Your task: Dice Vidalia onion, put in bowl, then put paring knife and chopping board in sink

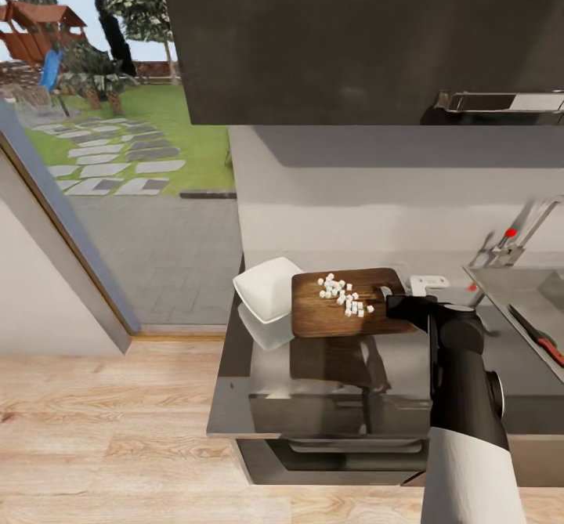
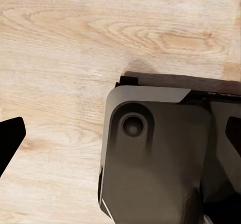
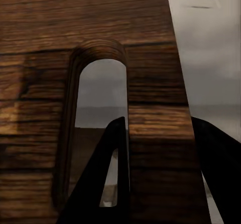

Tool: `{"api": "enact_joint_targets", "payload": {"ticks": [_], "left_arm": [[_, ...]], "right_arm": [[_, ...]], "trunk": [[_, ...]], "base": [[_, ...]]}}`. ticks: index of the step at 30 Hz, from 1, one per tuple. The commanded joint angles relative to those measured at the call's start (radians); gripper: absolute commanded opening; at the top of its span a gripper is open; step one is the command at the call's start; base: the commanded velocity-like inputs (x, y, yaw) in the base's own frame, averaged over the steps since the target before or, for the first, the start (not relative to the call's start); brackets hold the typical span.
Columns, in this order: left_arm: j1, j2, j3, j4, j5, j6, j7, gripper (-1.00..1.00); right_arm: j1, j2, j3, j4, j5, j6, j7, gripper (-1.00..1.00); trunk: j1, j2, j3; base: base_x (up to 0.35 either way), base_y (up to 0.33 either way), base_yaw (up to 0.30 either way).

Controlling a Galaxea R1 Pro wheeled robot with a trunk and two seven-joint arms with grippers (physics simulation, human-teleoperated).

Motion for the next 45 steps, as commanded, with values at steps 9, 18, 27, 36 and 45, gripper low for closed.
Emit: {"api": "enact_joint_targets", "payload": {"ticks": [9, 18, 27, 36, 45], "left_arm": [[0.000, 0.001, -0.009, -0.001, 0.010, 0.001, 0.006, 1.00], [0.000, 0.001, -0.009, -0.001, 0.010, 0.001, 0.006, 1.00], [0.000, 0.001, -0.009, -0.001, 0.009, 0.001, 0.006, 1.00], [0.000, 0.001, -0.010, -0.001, 0.010, 0.001, 0.006, 1.00], [0.000, 0.001, -0.009, -0.001, 0.009, 0.001, 0.006, 1.00]], "right_arm": [[-0.004, 0.002, 0.064, -0.001, 0.011, 0.003, 0.007, -1.00], [-0.005, 0.005, 0.066, -0.001, 0.011, 0.003, 0.007, -1.00], [-0.007, 0.006, 0.066, -0.001, 0.011, 0.003, 0.007, -1.00], [-0.009, 0.005, 0.066, -0.001, 0.011, 0.002, 0.007, -1.00], [-0.008, 0.000, 0.064, -0.001, 0.012, 0.002, 0.007, -1.00]], "trunk": [[0.001, -0.002, -0.002], [0.001, -0.002, -0.002], [0.001, -0.002, -0.002], [0.001, -0.002, -0.002], [0.001, -0.002, 0.004]], "base": [[0.004, 0.000, 0.000], [0.177, 0.132, 0.000], [0.235, 0.191, 0.000], [0.064, 0.026, 0.000], [0.002, 0.000, 0.000]]}}
